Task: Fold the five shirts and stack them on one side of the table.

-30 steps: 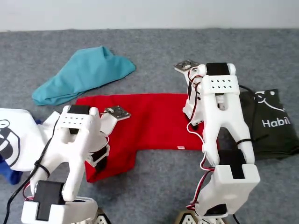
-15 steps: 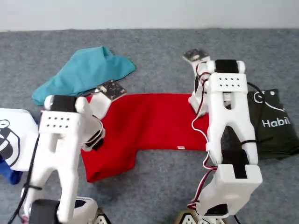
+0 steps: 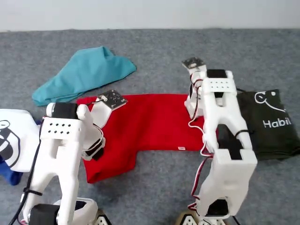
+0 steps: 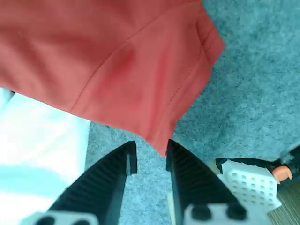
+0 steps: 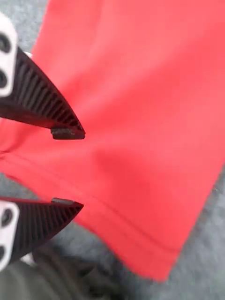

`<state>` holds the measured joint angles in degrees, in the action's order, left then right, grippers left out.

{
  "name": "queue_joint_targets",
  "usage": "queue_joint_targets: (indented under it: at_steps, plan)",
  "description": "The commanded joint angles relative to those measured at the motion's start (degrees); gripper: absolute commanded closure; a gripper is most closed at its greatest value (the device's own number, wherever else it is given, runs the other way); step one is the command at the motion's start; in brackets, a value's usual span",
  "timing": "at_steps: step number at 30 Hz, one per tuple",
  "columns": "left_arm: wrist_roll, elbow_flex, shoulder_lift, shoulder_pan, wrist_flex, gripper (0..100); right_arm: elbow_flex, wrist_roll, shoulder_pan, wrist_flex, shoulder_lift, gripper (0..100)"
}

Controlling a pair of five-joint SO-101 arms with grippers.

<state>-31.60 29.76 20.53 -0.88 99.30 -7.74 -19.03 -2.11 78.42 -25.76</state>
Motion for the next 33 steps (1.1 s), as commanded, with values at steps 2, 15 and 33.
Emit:
queue_joint_targets:
  at_steps: [2, 15, 33]
  plan:
    - [-0.09, 0.13, 1.49, 0.18, 0.18, 89, -0.35, -2.73, 3.21, -1.89, -1.98, 79.4]
    - [-0.09, 0.13, 1.49, -0.18, 0.18, 89, -0.35, -7.3, 7.08, -3.3, -1.98, 79.4]
    - [0.0, 0.13, 1.49, 0.26, -0.09, 89, 13.71, -4.84, 1.54, -4.09, 3.65, 79.4]
